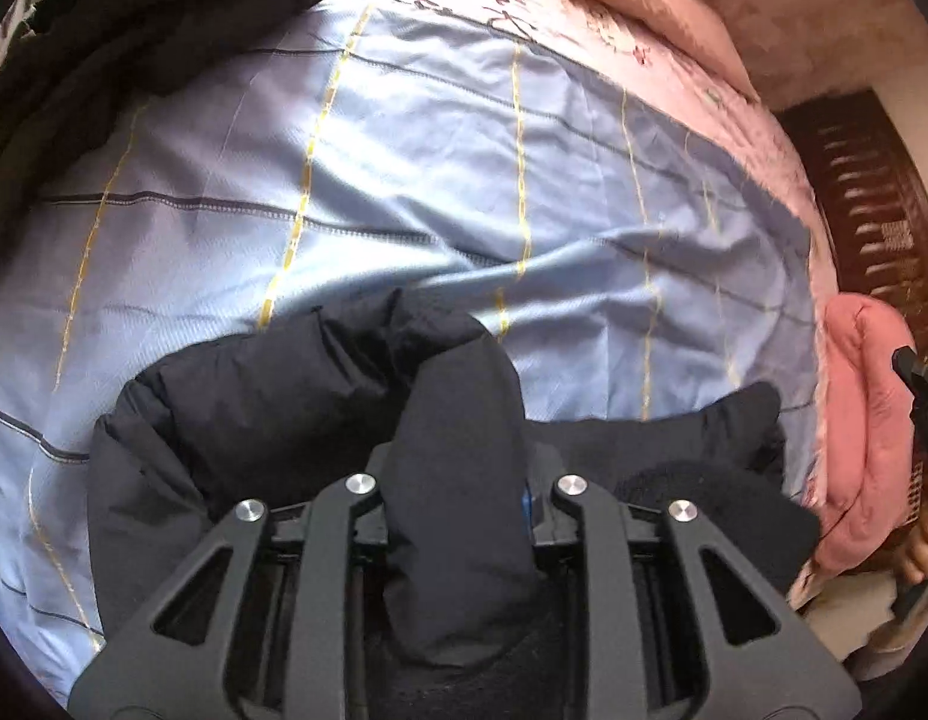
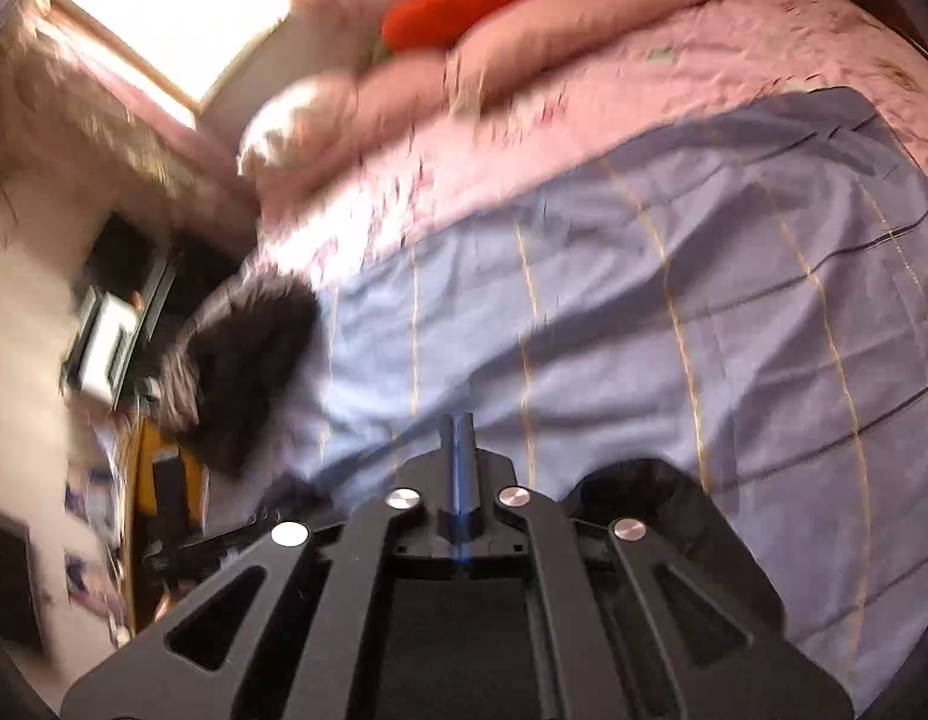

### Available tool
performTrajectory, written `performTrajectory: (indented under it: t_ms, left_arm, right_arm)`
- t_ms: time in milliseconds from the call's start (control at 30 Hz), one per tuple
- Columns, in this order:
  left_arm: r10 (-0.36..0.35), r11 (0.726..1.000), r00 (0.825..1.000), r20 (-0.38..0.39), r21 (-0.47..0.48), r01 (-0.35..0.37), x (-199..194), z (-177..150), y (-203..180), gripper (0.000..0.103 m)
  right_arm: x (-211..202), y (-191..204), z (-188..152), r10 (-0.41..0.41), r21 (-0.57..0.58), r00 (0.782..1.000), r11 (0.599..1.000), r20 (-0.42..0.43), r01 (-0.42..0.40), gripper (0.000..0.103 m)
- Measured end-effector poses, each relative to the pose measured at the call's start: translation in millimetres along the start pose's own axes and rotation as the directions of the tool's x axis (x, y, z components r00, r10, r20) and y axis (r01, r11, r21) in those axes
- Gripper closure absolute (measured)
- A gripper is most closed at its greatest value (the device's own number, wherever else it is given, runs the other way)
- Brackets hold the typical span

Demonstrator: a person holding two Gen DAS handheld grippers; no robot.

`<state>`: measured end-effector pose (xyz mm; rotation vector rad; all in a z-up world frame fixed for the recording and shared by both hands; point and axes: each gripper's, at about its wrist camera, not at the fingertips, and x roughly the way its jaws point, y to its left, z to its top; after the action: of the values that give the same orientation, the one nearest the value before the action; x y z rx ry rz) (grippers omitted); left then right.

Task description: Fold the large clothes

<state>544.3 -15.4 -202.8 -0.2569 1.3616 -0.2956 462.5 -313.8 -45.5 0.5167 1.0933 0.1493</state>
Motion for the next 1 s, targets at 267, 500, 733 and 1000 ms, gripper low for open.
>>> performTrajectory:
  t_ms: [267,500,733,1000]
  left_arm:
    - [0.015,1.0,0.999,-0.045,-0.012,-0.015,24,-1,8,0.06]
    - [0.103,0.993,0.992,-0.076,0.066,-0.098,49,0,2,0.054]
    - [0.128,0.991,0.992,-0.013,0.03,-0.127,45,-3,-1,0.084]
    - [0.079,0.984,0.945,0.316,0.125,-0.124,-75,-20,-35,0.087]
  right_arm:
    - [95,-40,-28,-0.124,0.109,0.942,0.98,-0.311,0.165,0.022]
    - [174,-51,-45,-0.256,0.105,0.867,0.939,-0.428,0.329,0.055]
    - [146,-50,-57,-0.224,0.101,0.932,0.96,-0.284,0.261,0.094]
    - [32,1,-45,-0.014,-0.008,0.996,1.0,0.094,0.015,0.096]
